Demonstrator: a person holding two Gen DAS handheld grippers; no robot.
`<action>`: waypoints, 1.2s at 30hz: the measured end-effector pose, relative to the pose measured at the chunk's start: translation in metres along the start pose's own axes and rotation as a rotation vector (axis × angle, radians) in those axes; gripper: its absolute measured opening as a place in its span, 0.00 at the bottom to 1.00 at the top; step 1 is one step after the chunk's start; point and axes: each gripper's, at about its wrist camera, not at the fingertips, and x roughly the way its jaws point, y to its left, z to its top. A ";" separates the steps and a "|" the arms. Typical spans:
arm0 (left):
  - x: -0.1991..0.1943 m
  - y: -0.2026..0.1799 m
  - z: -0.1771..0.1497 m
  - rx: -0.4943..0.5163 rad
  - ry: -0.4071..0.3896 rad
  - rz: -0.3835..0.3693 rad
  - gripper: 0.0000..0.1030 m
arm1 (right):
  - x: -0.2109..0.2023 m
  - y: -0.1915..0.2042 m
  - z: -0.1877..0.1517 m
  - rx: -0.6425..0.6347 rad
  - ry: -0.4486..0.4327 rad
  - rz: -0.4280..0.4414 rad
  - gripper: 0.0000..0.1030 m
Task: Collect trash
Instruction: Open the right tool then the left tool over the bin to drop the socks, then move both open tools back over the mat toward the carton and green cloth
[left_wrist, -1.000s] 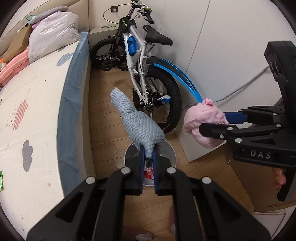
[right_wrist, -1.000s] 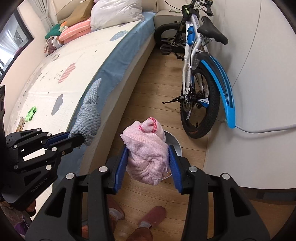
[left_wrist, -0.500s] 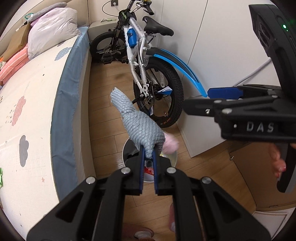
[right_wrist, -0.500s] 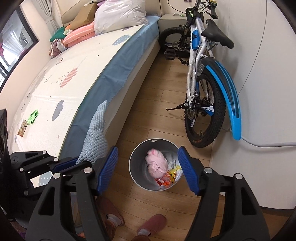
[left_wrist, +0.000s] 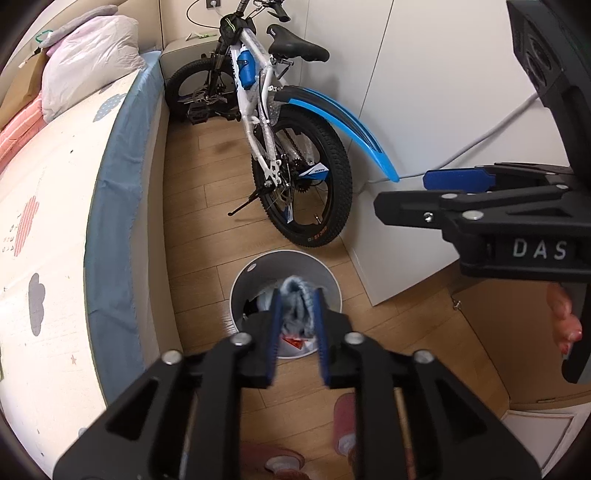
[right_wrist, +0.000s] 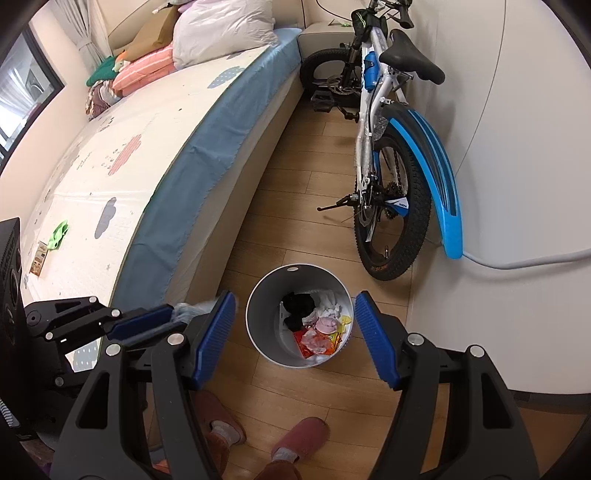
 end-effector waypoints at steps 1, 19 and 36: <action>-0.001 0.000 -0.001 -0.001 -0.009 0.006 0.44 | 0.000 0.000 -0.001 0.001 0.002 -0.002 0.63; -0.036 0.069 -0.030 -0.168 -0.060 0.102 0.64 | 0.012 0.046 0.000 -0.070 0.041 0.014 0.63; -0.118 0.200 -0.118 -0.472 -0.113 0.283 0.70 | 0.039 0.240 0.017 -0.364 0.089 0.157 0.63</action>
